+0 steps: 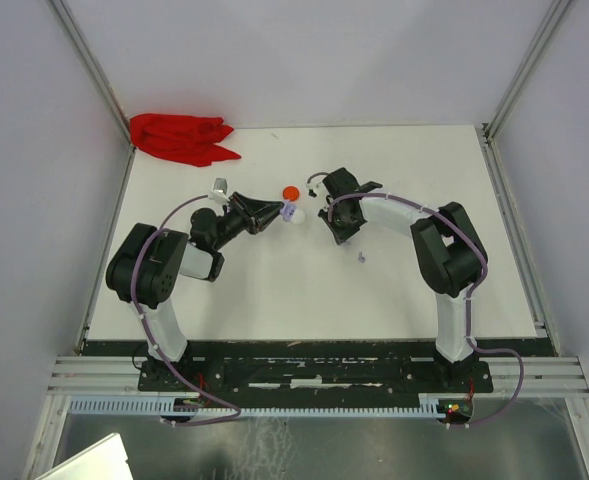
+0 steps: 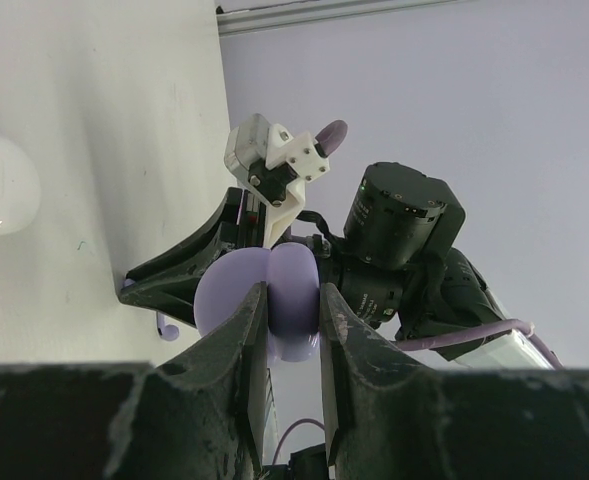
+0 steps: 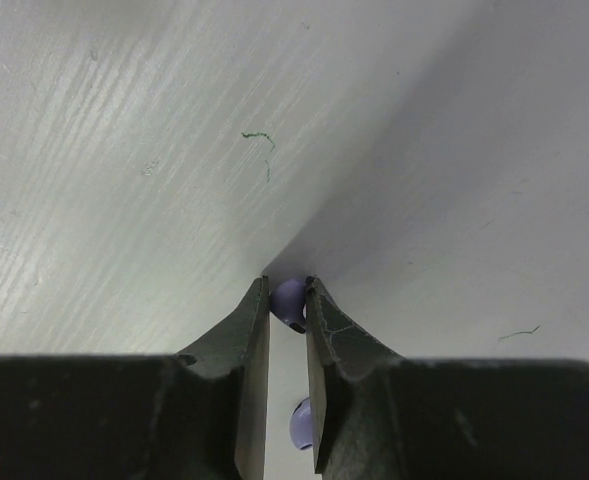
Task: Insert the wireless bluetooth earbuds into the charging case
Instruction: Pick up the earbud from the center of the board, then place the earbud in the charging case.
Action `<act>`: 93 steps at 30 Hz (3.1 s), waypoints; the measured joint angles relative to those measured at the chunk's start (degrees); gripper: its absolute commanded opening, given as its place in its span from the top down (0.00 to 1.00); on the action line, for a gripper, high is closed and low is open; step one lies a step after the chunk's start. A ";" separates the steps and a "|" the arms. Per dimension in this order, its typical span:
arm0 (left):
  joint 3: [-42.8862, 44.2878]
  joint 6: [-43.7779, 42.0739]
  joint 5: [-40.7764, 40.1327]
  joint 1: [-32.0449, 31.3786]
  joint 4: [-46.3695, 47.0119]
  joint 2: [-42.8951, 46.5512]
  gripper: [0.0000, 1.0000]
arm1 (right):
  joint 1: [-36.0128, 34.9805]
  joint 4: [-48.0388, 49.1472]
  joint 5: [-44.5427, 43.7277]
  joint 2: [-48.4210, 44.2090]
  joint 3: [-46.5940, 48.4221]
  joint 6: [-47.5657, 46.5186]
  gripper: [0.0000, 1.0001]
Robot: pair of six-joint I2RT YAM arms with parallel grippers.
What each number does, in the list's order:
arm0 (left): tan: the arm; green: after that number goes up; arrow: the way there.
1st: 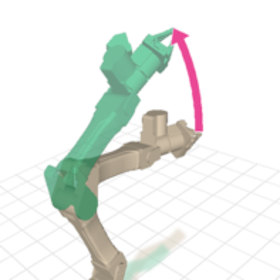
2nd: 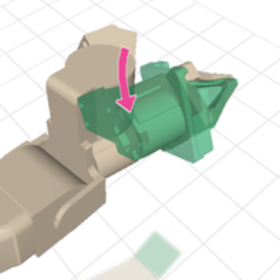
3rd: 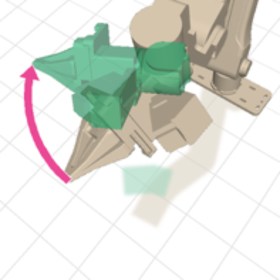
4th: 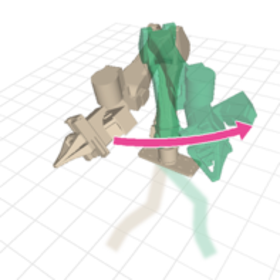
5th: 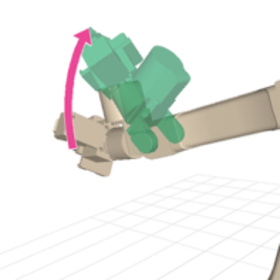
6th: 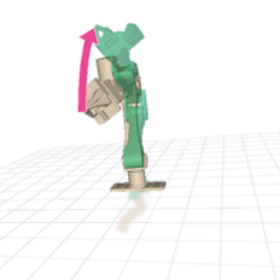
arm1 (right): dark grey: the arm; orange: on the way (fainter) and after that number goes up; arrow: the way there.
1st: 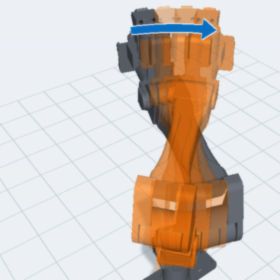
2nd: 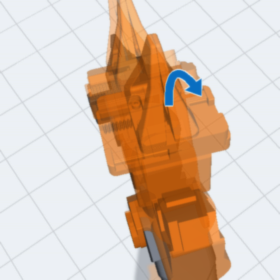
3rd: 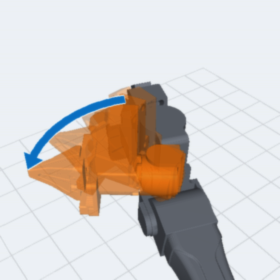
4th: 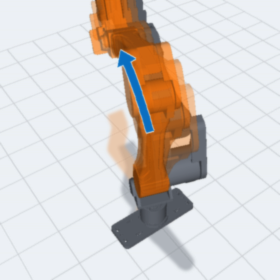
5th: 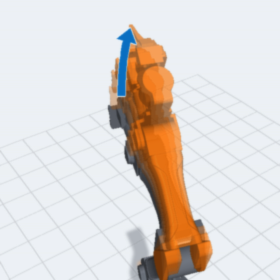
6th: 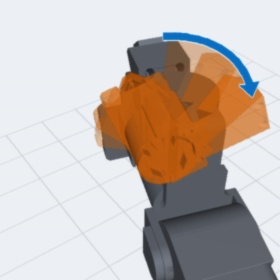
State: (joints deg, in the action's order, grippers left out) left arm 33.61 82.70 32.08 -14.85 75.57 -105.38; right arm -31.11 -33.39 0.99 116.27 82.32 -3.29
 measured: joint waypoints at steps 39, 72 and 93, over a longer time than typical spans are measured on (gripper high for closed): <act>6.23 20.85 -2.05 -7.30 11.98 -13.18 0.97 | 0.11 41.94 13.29 -29.90 -21.68 23.85 0.98; 7.76 23.19 -2.73 -8.81 12.00 -12.83 0.97 | 0.11 49.27 13.97 -30.03 -25.73 27.52 0.99; 7.93 23.39 -3.06 -8.92 12.02 -10.93 0.97 | 0.11 49.22 12.90 -29.40 -25.94 27.54 0.98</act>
State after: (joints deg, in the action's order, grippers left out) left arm 41.54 106.08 29.02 -23.77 87.59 -116.31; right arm -31.00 15.84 13.89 86.87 56.38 24.25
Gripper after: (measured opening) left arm 0.296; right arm 0.222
